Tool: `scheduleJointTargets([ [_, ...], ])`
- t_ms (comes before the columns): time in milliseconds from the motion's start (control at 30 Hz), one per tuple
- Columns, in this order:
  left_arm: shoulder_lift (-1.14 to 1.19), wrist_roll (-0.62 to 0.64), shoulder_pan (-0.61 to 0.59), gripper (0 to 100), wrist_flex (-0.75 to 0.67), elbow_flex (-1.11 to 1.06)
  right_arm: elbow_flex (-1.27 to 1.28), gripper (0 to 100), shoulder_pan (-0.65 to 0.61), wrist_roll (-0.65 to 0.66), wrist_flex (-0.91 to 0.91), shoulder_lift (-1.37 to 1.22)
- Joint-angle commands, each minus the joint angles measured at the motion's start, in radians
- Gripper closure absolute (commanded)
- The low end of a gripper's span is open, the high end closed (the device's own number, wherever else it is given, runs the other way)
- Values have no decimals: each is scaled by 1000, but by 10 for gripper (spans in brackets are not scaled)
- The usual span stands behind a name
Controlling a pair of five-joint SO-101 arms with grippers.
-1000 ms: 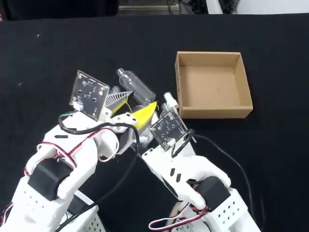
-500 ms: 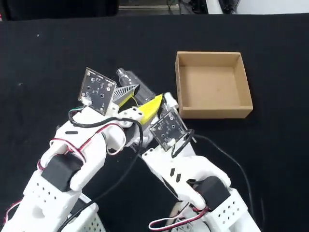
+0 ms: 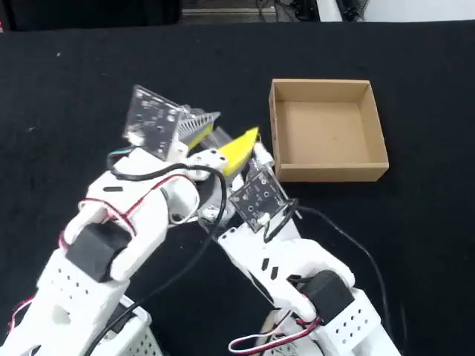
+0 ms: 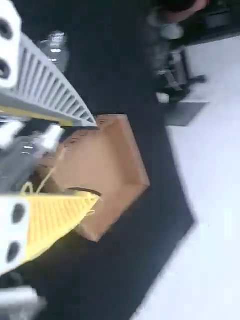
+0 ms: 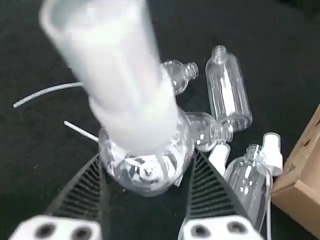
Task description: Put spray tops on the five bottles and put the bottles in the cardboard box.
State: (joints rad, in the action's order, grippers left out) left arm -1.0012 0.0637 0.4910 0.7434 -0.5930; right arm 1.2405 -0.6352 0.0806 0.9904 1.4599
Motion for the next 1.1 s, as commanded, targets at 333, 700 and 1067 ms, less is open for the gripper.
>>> scheduleJointTargets([
  [333,-2,-9,-489,798,215,142,-191,988,189,9,26,-8],
  [700,-3,-57,-714,801,-143,-501,-406,988,482,46,-60,-298],
  [1067,-3,77,-687,801,-525,-854,-618,988,663,52,-361,-863],
])
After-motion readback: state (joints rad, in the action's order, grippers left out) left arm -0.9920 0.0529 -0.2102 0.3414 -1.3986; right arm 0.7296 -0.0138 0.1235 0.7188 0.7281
